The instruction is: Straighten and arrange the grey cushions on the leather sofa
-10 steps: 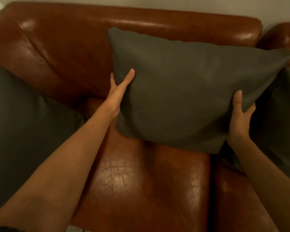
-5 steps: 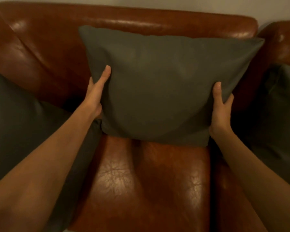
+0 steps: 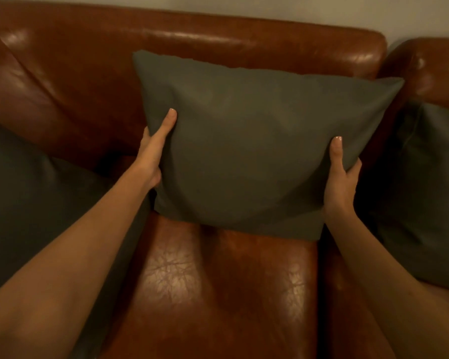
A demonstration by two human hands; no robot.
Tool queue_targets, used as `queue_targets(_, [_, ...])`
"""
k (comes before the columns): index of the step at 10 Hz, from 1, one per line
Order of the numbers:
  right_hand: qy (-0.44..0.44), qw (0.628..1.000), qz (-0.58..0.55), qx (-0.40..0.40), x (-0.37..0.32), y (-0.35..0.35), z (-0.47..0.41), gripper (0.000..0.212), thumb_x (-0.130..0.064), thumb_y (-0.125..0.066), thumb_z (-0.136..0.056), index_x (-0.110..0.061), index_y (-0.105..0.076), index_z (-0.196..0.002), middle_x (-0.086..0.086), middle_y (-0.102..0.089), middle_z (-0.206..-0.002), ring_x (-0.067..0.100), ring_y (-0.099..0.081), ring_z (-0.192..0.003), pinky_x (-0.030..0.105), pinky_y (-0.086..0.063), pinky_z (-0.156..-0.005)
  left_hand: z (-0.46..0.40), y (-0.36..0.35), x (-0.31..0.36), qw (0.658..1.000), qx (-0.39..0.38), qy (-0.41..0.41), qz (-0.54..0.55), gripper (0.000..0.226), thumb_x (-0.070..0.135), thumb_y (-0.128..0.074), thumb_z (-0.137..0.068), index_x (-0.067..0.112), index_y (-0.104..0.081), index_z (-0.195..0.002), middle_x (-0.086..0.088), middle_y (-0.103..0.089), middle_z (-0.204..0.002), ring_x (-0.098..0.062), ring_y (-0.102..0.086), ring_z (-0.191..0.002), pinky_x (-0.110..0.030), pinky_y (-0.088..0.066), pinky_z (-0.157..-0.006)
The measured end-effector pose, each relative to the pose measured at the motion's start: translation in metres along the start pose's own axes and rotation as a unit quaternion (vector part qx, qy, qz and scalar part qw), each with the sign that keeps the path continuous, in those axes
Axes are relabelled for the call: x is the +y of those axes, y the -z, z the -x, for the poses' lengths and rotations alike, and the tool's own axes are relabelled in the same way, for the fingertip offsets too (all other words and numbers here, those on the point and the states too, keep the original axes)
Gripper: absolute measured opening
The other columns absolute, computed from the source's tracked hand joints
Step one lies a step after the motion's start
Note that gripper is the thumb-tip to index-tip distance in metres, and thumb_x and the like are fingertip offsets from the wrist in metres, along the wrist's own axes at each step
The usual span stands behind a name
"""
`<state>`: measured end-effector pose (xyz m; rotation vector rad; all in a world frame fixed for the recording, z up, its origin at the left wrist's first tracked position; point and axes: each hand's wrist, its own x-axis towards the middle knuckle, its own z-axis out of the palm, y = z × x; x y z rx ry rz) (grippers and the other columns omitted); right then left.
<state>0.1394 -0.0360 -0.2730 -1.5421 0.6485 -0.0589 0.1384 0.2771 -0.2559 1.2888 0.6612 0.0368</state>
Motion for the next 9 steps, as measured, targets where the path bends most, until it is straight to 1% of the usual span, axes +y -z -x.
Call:
queue_targets(1, [-0.012,1.0,0.003,-0.021,-0.001,0.005,-0.001,0.112,-0.091,-0.057,-0.057,-0.042,-0.023,-0.152,-0.008,-0.038,-0.152,0.023,-0.036,-0.14,0.053,-0.031,-0.115,0.0,-0.005,0.0,1.0,-0.003,-0.001,-0.009,0.108,0.068,-0.082,-0.049,0.033,-0.04,-0.141,0.008,-0.059,-0.129,-0.015,-0.059,-0.114,-0.043,-0.046,-0.104])
queue_targets(2, [-0.014,0.999,0.011,-0.042,-0.004,0.006,-0.004,0.115,-0.091,-0.056,-0.057,-0.04,-0.021,-0.153,-0.008,-0.036,-0.154,0.023,-0.036,-0.14,0.053,-0.031,-0.115,0.0,-0.006,0.001,1.0,0.001,-0.004,-0.005,0.11,0.067,-0.083,-0.049,0.03,-0.04,-0.142,0.008,-0.06,-0.129,-0.015,-0.06,-0.114,-0.044,-0.046,-0.104])
queue_targets(3, [-0.004,0.998,0.015,-0.053,-0.004,0.005,-0.005,0.109,-0.088,-0.057,-0.063,-0.038,-0.022,-0.153,-0.008,-0.038,-0.153,0.021,-0.04,-0.137,0.05,-0.033,-0.114,0.002,-0.004,-0.001,1.0,0.016,-0.008,0.003,0.102,0.065,-0.079,-0.054,0.029,-0.04,-0.142,0.007,-0.06,-0.126,-0.016,-0.06,-0.113,-0.045,-0.045,-0.104])
queue_targets(4, [0.009,0.998,0.028,-0.063,-0.002,0.003,-0.008,0.105,-0.085,-0.055,-0.068,-0.037,-0.019,-0.154,-0.006,-0.036,-0.154,0.021,-0.039,-0.138,0.049,-0.033,-0.115,0.0,-0.003,-0.007,0.999,0.039,-0.018,-0.009,0.091,0.064,-0.075,-0.064,0.031,-0.04,-0.141,0.01,-0.058,-0.127,-0.015,-0.058,-0.114,-0.045,-0.044,-0.104])
queue_targets(5, [0.0,0.996,0.045,-0.077,-0.006,0.002,-0.012,0.113,-0.09,-0.054,-0.061,-0.039,-0.014,-0.154,-0.004,-0.033,-0.155,0.024,-0.037,-0.14,0.051,-0.031,-0.115,0.001,-0.006,-0.012,0.996,0.07,-0.036,-0.052,0.091,0.068,-0.069,-0.071,0.029,-0.035,-0.146,0.01,-0.054,-0.129,-0.015,-0.053,-0.116,-0.04,-0.041,-0.107])
queue_targets(6, [-0.021,0.992,0.053,-0.112,-0.013,0.007,-0.016,0.106,-0.083,-0.056,-0.07,-0.039,-0.01,-0.155,-0.003,-0.032,-0.156,0.023,-0.037,-0.139,0.047,-0.032,-0.114,0.008,-0.013,-0.013,0.988,0.11,-0.044,-0.097,0.1,0.077,-0.061,-0.07,0.027,-0.028,-0.15,0.003,-0.045,-0.145,-0.021,-0.045,-0.129,-0.042,-0.036,-0.111])
queue_targets(7, [-0.027,0.987,0.046,-0.152,-0.026,0.019,-0.013,0.099,-0.072,-0.062,-0.076,-0.034,-0.018,-0.155,-0.004,-0.039,-0.152,0.02,-0.044,-0.134,0.036,-0.039,-0.103,0.019,-0.018,-0.007,0.975,0.139,-0.059,-0.161,0.09,0.074,-0.052,-0.08,0.021,-0.031,-0.149,-0.001,-0.045,-0.145,-0.023,-0.044,-0.13,-0.041,-0.036,-0.11])
queue_targets(8, [-0.042,0.984,0.063,-0.16,-0.043,0.029,-0.005,0.096,-0.063,-0.066,-0.079,-0.029,-0.02,-0.156,-0.004,-0.041,-0.151,0.022,-0.045,-0.134,0.038,-0.038,-0.102,0.037,-0.018,0.006,0.957,0.141,-0.072,-0.241,0.073,0.061,-0.052,-0.089,0.013,-0.04,-0.143,-0.007,-0.05,-0.139,-0.028,-0.048,-0.127,-0.042,-0.039,-0.107])
queue_targets(9, [-0.059,0.975,0.098,-0.193,-0.066,0.046,0.005,0.093,-0.049,-0.066,-0.087,-0.03,-0.007,-0.157,-0.001,-0.033,-0.157,0.026,-0.039,-0.139,0.041,-0.034,-0.103,0.064,-0.022,0.021,0.936,0.135,-0.069,-0.317,0.06,0.041,-0.062,-0.092,0.008,-0.044,-0.14,-0.012,-0.05,-0.138,-0.031,-0.049,-0.126,-0.04,-0.042,-0.104])
